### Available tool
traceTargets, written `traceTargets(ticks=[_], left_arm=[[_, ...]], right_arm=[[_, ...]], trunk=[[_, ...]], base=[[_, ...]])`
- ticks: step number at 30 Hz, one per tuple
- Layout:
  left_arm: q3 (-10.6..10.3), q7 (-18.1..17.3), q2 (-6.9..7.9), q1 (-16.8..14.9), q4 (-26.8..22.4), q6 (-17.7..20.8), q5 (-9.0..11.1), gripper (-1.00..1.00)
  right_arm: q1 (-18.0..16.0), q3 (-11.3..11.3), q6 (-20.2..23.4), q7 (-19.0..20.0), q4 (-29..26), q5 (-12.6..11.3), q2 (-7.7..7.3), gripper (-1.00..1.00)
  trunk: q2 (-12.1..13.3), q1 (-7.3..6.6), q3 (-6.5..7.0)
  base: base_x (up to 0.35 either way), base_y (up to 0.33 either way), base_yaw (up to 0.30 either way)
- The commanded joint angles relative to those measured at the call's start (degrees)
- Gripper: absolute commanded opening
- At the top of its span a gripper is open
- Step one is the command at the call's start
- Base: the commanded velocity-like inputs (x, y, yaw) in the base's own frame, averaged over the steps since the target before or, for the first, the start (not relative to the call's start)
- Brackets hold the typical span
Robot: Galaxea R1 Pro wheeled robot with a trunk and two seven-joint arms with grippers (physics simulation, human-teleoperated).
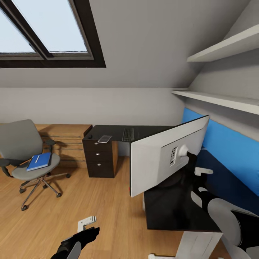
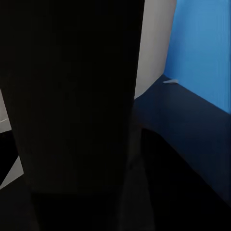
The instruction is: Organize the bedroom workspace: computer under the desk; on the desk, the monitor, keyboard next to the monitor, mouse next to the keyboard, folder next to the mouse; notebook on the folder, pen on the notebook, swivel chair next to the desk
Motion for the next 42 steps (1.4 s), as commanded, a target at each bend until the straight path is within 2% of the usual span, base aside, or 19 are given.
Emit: traceTargets(ticks=[1, 21, 28, 35, 42], left_arm=[[-0.2, 0.6, 0.08, 0.0, -0.1, 0.1, 0.6, 1.00], [-0.2, 0.7, 0.18, 0.0, -0.1, 0.1, 0.6, 1.00], [-0.2, 0.7, 0.18, 0.0, -0.1, 0.1, 0.6, 1.00], [-0.2, 0.7, 0.20, 0.0, -0.1, 0.1, 0.5, 1.00], [-0.2, 0.7, 0.18, 0.0, -0.1, 0.0, 0.5, 1.00]], right_arm=[[0.0, 1.8, -0.2, -0.4, 0.2, -0.3, -0.01, -1.00], [0.0, 1.8, -0.2, -0.4, 0.2, -0.2, -0.01, -1.00], [0.0, 1.8, -0.2, -0.4, 0.2, -0.2, -0.01, -1.00], [0.0, 1.8, -0.2, -0.4, 0.2, -0.2, -0.01, -1.00], [0.0, 1.8, -0.2, -0.4, 0.2, -0.2, -0.04, -1.00]], trunk=[[0.0, 0.00, -0.08], [0.0, 0.00, -0.08], [0.0, 0.00, -0.08], [0.0, 0.00, -0.08], [0.0, 0.00, -0.08]], base=[[-0.024, -0.043, 0.000], [0.057, -0.064, 0.000], [0.001, -0.195, 0.000], [0.001, -0.035, 0.000], [0.130, -0.137, 0.000]])
